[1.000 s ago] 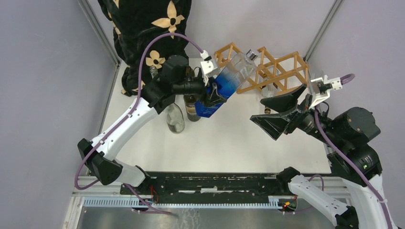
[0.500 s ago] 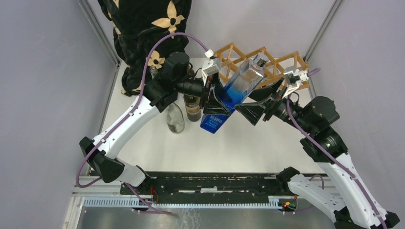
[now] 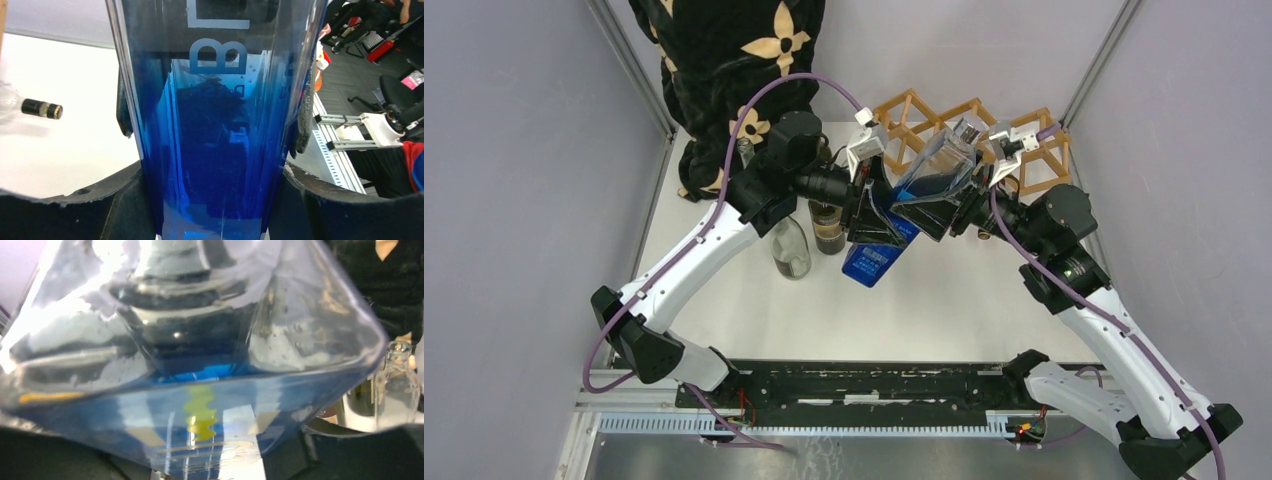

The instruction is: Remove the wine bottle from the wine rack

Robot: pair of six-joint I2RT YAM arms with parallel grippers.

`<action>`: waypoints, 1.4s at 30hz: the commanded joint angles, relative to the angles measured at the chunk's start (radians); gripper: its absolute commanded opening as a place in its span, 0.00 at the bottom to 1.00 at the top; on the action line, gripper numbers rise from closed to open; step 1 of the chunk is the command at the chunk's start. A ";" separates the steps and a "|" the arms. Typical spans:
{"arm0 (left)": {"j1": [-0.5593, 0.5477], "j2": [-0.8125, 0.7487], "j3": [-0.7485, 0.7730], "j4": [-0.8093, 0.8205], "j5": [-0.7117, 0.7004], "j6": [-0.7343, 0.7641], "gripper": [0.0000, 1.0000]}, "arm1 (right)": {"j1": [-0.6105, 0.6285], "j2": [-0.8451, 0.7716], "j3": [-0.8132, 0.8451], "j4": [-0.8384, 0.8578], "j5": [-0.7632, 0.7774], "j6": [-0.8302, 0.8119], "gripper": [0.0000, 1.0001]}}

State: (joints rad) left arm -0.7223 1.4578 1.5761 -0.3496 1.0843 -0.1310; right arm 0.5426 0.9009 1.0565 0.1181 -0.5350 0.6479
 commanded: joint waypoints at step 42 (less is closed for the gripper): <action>0.100 -0.212 0.137 -0.558 -1.077 0.312 1.00 | -0.003 0.649 -0.012 0.551 0.795 -0.504 0.00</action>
State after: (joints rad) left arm -0.6277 1.2652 1.7176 -0.9413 0.0017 0.1619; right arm 0.5407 1.5593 0.9482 0.3637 0.1925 0.1268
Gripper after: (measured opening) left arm 0.994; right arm 0.691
